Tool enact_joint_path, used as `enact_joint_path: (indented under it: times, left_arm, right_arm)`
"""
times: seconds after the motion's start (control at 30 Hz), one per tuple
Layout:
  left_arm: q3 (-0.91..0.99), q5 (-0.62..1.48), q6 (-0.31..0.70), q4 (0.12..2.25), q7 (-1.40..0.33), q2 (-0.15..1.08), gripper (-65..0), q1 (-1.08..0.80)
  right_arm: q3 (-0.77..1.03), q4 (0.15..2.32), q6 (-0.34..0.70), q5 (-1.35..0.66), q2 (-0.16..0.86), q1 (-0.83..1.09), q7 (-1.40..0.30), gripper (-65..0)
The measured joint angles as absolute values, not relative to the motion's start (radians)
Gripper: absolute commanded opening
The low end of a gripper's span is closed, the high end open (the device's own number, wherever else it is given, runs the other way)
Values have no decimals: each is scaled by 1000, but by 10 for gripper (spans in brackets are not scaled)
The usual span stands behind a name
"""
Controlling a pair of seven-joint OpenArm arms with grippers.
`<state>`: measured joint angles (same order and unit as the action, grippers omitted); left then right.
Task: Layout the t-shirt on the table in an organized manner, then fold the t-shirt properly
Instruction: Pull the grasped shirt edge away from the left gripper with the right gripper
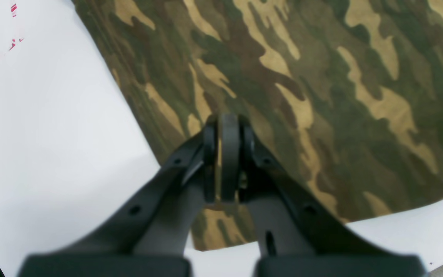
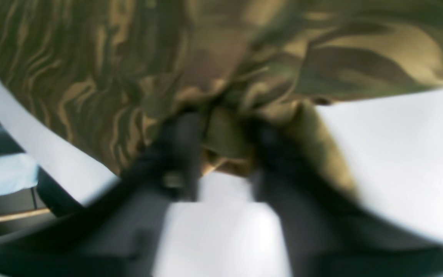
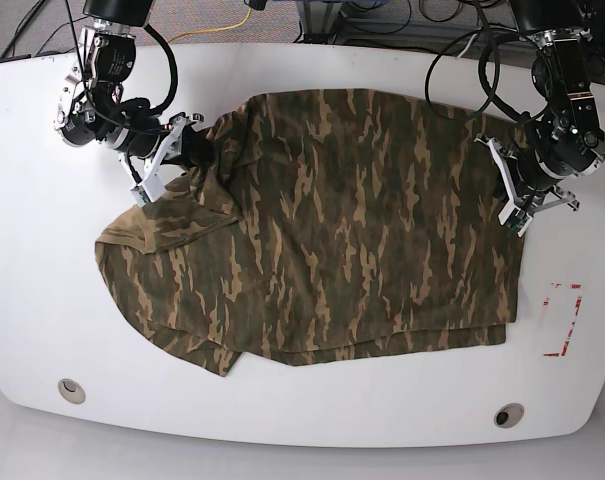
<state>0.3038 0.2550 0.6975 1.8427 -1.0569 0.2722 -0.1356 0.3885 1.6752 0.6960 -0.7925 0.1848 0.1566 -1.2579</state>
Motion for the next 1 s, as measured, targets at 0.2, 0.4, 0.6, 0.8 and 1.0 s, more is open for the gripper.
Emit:
enact_joint_path:
  times: [0.2, 0.4, 0.6, 0.8, 1.0]
  left_arm:
    - [304, 255, 698, 1843, -1057, 272, -646, -136]
    - [304, 255, 698, 1843, -1058, 273, -646, -136]
    - [304, 255, 698, 1843, -1057, 272, -646, -136]
    - [304, 255, 698, 1842, -1058, 272, -646, -136]
    - [303, 255, 698, 1842, -1058, 270, -646, -136]
  right_arm:
    - [386, 1683, 696, -794, 186, 160, -1258, -650]
    - [391, 1809, 696, -791, 189, 199, -1261, -650]
    - [430, 1973, 697, -811, 192, 263, -1260, -650]
    - [586, 2004, 696, -848, 188, 330, -1264, -650]
    - [775, 2003, 696, -1001, 192, 422, -1263, -650]
